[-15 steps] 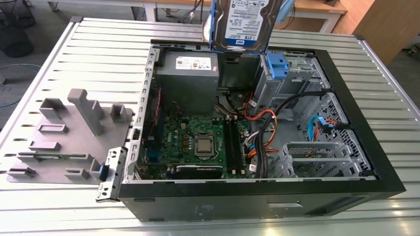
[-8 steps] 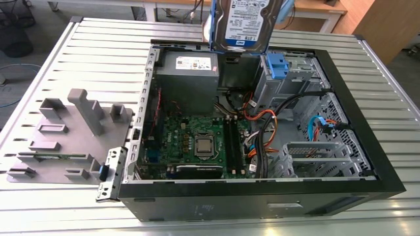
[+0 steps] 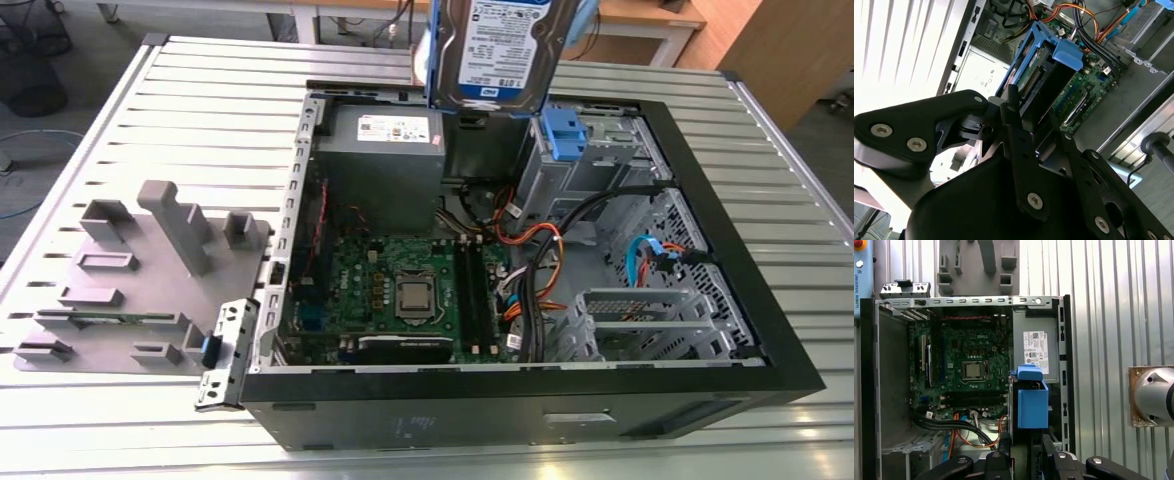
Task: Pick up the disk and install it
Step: 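Pick up the disk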
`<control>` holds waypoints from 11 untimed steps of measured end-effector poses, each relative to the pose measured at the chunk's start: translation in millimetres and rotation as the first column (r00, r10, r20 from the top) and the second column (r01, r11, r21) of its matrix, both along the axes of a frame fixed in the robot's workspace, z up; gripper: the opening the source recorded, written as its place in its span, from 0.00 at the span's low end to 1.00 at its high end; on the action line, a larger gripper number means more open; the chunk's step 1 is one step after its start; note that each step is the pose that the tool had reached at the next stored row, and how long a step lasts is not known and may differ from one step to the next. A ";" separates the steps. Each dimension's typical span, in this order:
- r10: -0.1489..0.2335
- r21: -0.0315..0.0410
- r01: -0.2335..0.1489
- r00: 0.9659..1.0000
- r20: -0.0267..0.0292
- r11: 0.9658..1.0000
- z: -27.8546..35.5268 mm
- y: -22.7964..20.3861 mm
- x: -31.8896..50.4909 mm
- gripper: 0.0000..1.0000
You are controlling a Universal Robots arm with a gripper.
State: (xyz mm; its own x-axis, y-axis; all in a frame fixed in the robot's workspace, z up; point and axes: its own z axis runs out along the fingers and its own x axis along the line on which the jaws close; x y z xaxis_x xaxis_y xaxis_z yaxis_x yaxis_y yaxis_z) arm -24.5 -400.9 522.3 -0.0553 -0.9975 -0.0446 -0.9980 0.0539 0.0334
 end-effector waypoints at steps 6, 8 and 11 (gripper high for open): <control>0.000 0.000 0.000 1.000 0.000 1.000 0.0 -8.0 0.0 0.35; 0.000 0.000 0.000 1.000 0.000 1.000 0.0 -11.1 0.0 0.35; 0.000 0.000 0.000 1.000 0.000 1.000 0.0 -16.0 0.0 0.35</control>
